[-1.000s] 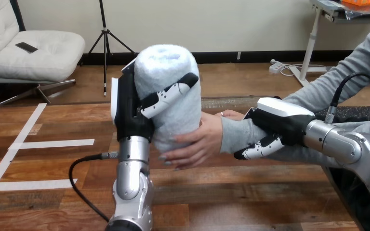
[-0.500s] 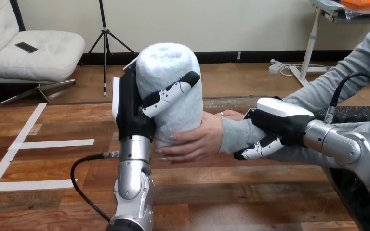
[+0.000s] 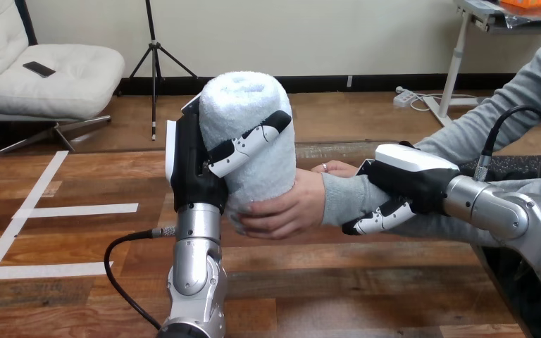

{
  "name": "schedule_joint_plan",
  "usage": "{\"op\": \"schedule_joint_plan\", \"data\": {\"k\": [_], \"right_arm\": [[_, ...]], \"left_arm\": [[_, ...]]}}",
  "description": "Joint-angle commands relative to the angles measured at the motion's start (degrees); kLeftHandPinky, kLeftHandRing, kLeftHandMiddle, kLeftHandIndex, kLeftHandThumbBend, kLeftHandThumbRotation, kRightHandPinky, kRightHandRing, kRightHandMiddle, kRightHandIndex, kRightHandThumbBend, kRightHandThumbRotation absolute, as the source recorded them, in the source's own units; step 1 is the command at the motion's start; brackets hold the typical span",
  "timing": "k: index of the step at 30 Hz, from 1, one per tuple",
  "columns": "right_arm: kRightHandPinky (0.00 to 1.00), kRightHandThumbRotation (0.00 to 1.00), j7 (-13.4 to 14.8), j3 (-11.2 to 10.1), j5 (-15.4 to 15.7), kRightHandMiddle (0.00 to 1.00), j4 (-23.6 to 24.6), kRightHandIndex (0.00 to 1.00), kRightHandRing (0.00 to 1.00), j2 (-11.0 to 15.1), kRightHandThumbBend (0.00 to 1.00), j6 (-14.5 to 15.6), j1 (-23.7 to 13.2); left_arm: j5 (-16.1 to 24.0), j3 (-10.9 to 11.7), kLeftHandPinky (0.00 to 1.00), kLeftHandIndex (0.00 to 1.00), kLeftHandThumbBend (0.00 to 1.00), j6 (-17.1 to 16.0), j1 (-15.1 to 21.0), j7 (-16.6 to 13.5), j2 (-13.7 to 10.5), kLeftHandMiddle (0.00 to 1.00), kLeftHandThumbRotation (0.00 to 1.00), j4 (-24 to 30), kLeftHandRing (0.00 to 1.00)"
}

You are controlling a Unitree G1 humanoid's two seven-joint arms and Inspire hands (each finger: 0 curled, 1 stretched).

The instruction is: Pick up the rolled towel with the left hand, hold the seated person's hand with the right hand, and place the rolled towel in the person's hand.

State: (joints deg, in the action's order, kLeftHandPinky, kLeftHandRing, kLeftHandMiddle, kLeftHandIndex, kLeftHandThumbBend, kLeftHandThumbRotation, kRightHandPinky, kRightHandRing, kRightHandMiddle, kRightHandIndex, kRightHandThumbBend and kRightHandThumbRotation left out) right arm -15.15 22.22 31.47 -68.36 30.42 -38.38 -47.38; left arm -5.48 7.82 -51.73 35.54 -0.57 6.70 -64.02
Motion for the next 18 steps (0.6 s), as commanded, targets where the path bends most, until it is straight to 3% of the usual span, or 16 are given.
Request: {"op": "schedule_joint_plan", "data": {"k": [1, 18], "right_arm": [[0.23, 0.34, 0.1, -1.7, -2.4, 0.31, 4.0, 0.32, 0.26, -1.9, 0.57, -1.7, -5.1], [0.24, 0.33, 0.8, -1.9, -2.4, 0.32, 3.8, 0.33, 0.27, -1.7, 0.57, -1.9, -4.9]], "left_arm": [[-0.3, -0.7, 0.31, 0.41, 0.67, -0.7, 7.0, 0.9, 5.1, 0.39, 0.00, 0.3, 0.34], [-0.7, -1.3, 0.31, 0.40, 0.67, 0.4, 5.3, 1.9, 6.2, 0.38, 0.00, 0.1, 0.35]]}}
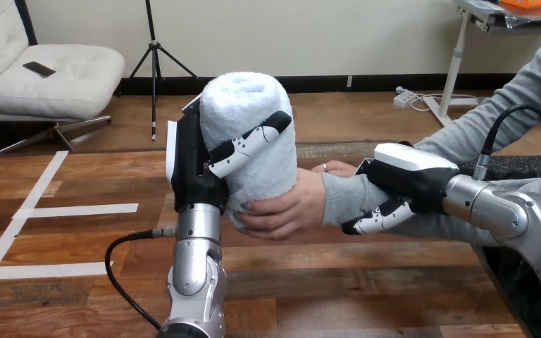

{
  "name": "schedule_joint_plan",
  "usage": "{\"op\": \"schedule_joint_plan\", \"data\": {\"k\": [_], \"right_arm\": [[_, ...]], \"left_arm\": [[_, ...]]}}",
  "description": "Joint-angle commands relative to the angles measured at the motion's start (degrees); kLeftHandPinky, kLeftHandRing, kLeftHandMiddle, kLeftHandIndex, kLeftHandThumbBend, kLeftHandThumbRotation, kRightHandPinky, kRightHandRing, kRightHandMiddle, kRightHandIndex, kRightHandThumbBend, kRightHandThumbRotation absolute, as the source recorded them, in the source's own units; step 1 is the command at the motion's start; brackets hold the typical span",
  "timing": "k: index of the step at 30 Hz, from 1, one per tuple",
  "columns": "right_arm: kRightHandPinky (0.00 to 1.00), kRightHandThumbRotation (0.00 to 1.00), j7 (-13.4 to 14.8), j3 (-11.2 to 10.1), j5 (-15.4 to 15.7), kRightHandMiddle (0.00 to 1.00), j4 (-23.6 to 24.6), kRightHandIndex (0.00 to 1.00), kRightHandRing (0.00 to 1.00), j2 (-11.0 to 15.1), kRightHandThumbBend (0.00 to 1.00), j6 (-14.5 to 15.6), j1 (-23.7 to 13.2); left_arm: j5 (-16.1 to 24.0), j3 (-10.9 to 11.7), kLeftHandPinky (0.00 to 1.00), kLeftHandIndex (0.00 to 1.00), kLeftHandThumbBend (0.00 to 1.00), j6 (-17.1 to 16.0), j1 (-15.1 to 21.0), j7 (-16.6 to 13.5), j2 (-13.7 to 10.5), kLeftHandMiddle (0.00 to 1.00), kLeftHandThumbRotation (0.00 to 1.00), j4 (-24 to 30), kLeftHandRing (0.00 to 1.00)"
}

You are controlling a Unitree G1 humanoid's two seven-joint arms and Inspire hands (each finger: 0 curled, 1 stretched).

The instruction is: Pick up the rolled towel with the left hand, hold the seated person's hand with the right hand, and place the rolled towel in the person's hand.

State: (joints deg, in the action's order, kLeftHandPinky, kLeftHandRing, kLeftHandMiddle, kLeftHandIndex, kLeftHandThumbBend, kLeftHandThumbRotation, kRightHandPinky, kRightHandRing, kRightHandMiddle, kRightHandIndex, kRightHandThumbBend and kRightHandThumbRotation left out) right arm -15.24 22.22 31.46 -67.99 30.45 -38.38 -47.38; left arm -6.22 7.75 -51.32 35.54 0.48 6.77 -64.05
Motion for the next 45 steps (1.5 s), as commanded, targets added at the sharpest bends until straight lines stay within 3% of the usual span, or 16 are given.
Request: {"op": "schedule_joint_plan", "data": {"k": [1, 21, 28, 31, 33, 38, 45], "right_arm": [[0.24, 0.33, 1.0, -1.9, -2.4, 0.32, 3.4, 0.33, 0.27, -1.7, 0.57, -2.1, -4.9], [0.23, 0.33, 1.2, -1.8, -2.2, 0.31, 3.0, 0.32, 0.26, -1.9, 0.57, -1.4, -4.9], [0.23, 0.34, 1.2, -1.8, -2.2, 0.30, 2.8, 0.32, 0.26, -1.9, 0.57, -1.4, -4.9], [0.23, 0.34, 1.2, -1.9, -2.3, 0.30, 2.7, 0.32, 0.26, -1.8, 0.57, -1.3, -4.9], [0.23, 0.34, 1.2, -1.9, -2.3, 0.30, 2.7, 0.32, 0.26, -1.8, 0.57, -1.3, -4.9], [0.23, 0.34, 1.3, -1.9, -2.3, 0.30, 2.7, 0.32, 0.26, -1.7, 0.57, -1.3, -4.9], [0.24, 0.34, 1.5, -1.8, -2.2, 0.31, 2.7, 0.32, 0.27, -1.7, 0.57, -1.3, -4.8]], "left_arm": [[-0.1, -1.2, 0.31, 0.40, 0.67, 0.1, 5.1, 1.3, 6.3, 0.38, 0.00, 0.2, 0.35], [-2.4, -1.1, 0.30, 0.41, 0.68, 1.2, 3.8, 4.9, 6.7, 0.39, 0.00, 0.7, 0.34], [-3.0, -1.3, 0.34, 0.46, 0.73, 2.6, 3.9, 8.0, 5.8, 0.44, 0.03, 0.0, 0.40], [-3.5, -1.3, 0.39, 0.51, 0.79, 3.0, 3.9, 9.7, 5.5, 0.51, 0.12, -0.3, 0.47], [-3.7, -1.2, 0.50, 0.58, 0.86, 2.9, 4.0, 10.5, 5.4, 0.59, 0.23, -0.4, 0.57], [-1.2, -2.5, 0.65, 0.66, 0.95, 2.9, 4.0, 8.6, 4.2, 0.68, 0.40, -0.6, 0.68], [0.5, -2.8, 0.81, 0.76, 0.99, 3.1, 3.9, 7.9, 3.6, 0.79, 0.58, -0.6, 0.80]]}}
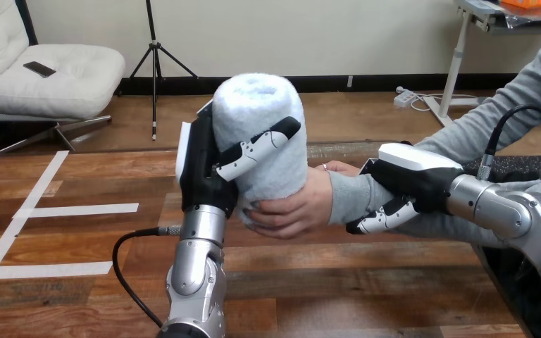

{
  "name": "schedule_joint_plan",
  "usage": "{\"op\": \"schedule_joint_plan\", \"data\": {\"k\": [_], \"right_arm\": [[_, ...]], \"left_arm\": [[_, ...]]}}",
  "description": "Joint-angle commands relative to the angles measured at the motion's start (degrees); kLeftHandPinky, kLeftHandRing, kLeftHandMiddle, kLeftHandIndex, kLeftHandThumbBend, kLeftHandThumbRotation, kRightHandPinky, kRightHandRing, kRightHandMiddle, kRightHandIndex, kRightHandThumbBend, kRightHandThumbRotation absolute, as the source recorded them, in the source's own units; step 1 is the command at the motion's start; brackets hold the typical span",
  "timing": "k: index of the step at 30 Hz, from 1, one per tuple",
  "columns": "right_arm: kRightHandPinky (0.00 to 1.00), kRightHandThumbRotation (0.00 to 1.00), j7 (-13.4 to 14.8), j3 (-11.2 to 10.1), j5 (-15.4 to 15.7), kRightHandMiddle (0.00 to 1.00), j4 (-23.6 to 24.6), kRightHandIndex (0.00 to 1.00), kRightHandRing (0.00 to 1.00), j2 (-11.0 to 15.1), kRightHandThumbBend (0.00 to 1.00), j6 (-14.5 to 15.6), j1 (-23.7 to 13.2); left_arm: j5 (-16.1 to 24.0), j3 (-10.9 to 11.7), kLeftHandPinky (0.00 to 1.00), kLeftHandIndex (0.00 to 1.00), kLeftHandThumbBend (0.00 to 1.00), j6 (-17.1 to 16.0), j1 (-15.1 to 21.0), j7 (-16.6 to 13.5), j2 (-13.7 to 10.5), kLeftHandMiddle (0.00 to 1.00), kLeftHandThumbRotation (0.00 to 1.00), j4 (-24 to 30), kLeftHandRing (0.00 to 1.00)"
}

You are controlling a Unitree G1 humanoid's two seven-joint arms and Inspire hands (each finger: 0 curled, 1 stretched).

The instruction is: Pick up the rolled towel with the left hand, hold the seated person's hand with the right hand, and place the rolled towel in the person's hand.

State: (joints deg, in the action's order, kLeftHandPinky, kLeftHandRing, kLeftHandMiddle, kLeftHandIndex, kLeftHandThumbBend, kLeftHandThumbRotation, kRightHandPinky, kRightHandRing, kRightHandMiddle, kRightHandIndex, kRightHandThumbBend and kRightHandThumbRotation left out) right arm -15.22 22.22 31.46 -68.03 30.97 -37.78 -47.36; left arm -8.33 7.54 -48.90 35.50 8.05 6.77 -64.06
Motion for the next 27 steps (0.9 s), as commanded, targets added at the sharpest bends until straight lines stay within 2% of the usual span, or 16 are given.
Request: {"op": "schedule_joint_plan", "data": {"k": [1, 10, 14, 27], "right_arm": [[0.24, 0.34, 1.6, -1.8, -2.2, 0.31, 2.8, 0.32, 0.27, -2.2, 0.57, -1.8, -4.7], [0.24, 0.34, 1.7, -1.8, -2.2, 0.31, 2.9, 0.32, 0.27, -2.1, 0.57, -1.9, -4.6], [0.23, 0.33, 1.7, -2.0, -2.4, 0.31, 2.9, 0.32, 0.26, -2.1, 0.57, -2.1, -4.5], [0.23, 0.32, 1.4, -1.9, -2.5, 0.31, 2.8, 0.32, 0.26, -1.8, 0.57, -2.2, -4.2]], "left_arm": [[2.8, -2.6, 0.83, 0.76, 1.00, 0.7, 3.9, 0.3, 3.5, 0.79, 0.60, -0.6, 0.81], [3.4, -2.3, 0.83, 0.79, 1.00, 1.1, 3.8, 0.2, 3.4, 0.80, 0.72, -0.3, 0.80], [4.7, -2.9, 0.82, 0.80, 1.00, 1.9, 3.4, 0.2, 2.6, 0.81, 0.76, 0.3, 0.81], [5.1, -3.5, 0.92, 0.90, 1.00, 3.1, 2.3, 2.7, 1.0, 0.93, 0.90, 2.3, 0.93]]}}
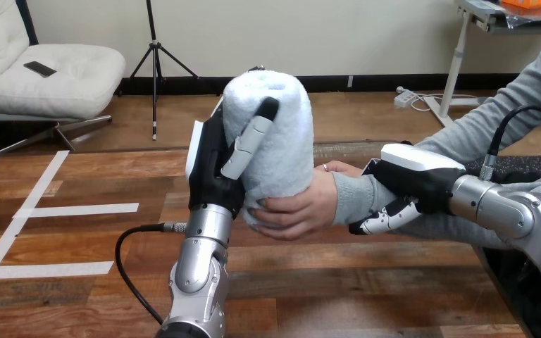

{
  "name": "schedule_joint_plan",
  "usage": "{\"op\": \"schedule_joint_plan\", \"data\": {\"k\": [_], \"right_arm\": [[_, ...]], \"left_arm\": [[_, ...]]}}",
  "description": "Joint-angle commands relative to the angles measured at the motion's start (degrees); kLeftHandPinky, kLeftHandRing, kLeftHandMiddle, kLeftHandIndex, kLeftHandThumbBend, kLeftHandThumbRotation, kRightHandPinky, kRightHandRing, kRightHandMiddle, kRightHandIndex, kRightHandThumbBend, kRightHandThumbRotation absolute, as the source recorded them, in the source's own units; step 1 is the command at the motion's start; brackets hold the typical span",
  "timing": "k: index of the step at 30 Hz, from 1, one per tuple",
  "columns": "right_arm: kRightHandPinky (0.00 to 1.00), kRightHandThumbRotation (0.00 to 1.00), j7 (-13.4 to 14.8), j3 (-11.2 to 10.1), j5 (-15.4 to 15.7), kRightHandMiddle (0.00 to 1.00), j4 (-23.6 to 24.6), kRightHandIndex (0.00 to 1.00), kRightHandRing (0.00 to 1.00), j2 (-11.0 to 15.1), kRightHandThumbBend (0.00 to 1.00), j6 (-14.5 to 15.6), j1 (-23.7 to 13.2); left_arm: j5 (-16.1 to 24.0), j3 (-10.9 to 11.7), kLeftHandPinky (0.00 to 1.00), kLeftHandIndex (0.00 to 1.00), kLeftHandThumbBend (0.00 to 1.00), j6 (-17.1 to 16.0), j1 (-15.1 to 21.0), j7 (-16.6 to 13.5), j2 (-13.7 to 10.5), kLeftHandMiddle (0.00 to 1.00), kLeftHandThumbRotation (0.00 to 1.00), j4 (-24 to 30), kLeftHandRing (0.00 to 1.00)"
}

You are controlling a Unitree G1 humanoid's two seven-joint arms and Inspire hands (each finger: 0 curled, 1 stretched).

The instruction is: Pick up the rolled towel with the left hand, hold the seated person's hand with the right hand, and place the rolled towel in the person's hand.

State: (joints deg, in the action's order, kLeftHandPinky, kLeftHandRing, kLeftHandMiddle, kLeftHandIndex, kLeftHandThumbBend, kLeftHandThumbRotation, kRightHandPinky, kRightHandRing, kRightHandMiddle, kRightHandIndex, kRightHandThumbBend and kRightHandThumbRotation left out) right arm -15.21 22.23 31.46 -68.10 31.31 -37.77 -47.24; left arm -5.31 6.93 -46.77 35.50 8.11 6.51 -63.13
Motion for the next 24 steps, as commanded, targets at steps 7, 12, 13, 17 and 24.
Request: {"op": "schedule_joint_plan", "data": {"k": [7, 12, 13, 17, 24], "right_arm": [[0.24, 0.31, 0.9, -2.1, -2.8, 0.32, 2.7, 0.33, 0.27, -2.2, 0.57, -2.5, -4.2], [0.25, 0.31, 1.2, -2.0, -2.7, 0.32, 2.6, 0.33, 0.28, -2.2, 0.58, -2.4, -4.1], [0.25, 0.32, 1.3, -2.0, -2.6, 0.32, 2.6, 0.33, 0.28, -2.2, 0.58, -2.5, -4.1], [0.24, 0.32, 1.3, -2.0, -2.7, 0.32, 2.7, 0.33, 0.27, -2.2, 0.58, -2.7, -3.9], [0.25, 0.32, 0.8, -2.0, -2.8, 0.32, 3.3, 0.33, 0.28, -2.2, 0.58, -2.2, -3.6]], "left_arm": [[1.3, -2.5, 0.98, 0.96, 1.00, 2.5, 1.4, 3.9, 1.0, 0.99, 0.92, 3.0, 0.99], [0.5, -2.0, 0.99, 0.98, 1.00, 3.1, 0.5, 4.6, 1.1, 1.00, 0.92, 4.3, 0.99], [0.4, -1.9, 0.99, 0.98, 1.00, 3.0, 0.2, 4.6, 1.1, 1.00, 0.91, 4.6, 0.99], [0.3, -1.9, 0.99, 0.98, 1.00, 2.8, -0.7, 4.4, 0.9, 1.00, 0.91, 5.5, 0.99], [0.2, -1.8, 0.98, 0.97, 1.00, 2.2, -2.4, 4.6, 0.5, 1.00, 0.91, 7.3, 0.97]]}}
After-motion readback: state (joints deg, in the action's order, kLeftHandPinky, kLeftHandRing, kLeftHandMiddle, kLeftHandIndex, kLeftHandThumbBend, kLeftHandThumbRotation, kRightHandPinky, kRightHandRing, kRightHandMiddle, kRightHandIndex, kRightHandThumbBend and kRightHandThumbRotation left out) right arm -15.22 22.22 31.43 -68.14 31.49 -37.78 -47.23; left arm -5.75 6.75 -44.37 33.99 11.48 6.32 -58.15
